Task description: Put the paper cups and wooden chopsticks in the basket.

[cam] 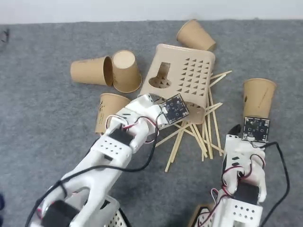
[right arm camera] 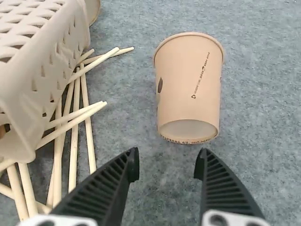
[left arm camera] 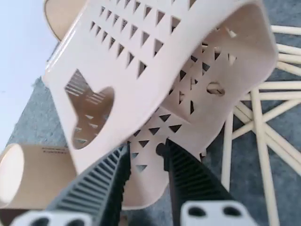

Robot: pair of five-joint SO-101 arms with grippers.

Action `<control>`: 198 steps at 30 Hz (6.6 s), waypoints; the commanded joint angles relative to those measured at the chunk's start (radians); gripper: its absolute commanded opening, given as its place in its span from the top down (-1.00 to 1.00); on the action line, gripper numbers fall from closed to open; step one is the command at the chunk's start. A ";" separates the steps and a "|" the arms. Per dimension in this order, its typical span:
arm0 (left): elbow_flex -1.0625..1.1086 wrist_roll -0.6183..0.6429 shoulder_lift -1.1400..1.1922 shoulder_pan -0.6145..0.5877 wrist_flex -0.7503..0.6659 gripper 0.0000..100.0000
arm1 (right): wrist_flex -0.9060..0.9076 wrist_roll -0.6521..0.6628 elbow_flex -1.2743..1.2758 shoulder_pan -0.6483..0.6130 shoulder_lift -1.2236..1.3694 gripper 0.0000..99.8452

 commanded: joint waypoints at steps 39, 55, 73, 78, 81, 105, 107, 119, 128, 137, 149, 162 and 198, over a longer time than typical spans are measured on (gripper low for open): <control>-0.305 -0.077 0.229 -0.041 -0.002 0.75 | -0.019 0.014 0.017 -0.010 -0.005 0.59; -0.489 -0.083 0.470 -0.048 -0.002 0.97 | -0.019 0.014 0.017 -0.010 -0.005 0.59; -0.412 -0.044 -0.025 0.074 0.250 0.98 | -0.019 0.014 0.017 -0.027 -0.005 0.59; -0.524 0.057 -0.233 0.043 0.534 0.98 | -0.018 0.014 0.017 -0.027 -0.005 0.59; -0.644 0.103 -0.273 0.018 0.698 0.98 | -0.018 0.014 0.017 -0.027 -0.005 0.59; -0.835 -0.002 -0.354 -0.370 0.867 0.97 | -0.012 0.014 0.017 -0.025 -0.005 0.59; -0.880 -0.017 -0.427 -0.595 0.876 0.97 | -0.013 0.014 0.017 -0.030 -0.005 0.59; -0.558 -0.137 -0.669 -1.217 0.970 0.97 | -0.010 0.014 0.017 -0.031 -0.005 0.59; -0.136 -0.235 -0.703 -1.568 0.374 0.97 | -0.010 0.014 0.017 -0.031 -0.005 0.59; 0.228 -0.238 -0.701 -1.688 -0.152 0.97 | -0.008 0.014 0.017 -0.033 -0.005 0.59; -0.302 -0.117 -0.583 -1.602 0.575 0.97 | 0.004 0.014 0.017 -0.064 -0.005 0.59; -1.072 -0.058 0.313 -1.694 1.002 0.97 | 0.004 0.015 0.017 -0.068 -0.005 0.59; -1.047 -0.087 0.767 -1.708 0.674 0.97 | 0.004 0.015 0.017 -0.070 -0.005 0.59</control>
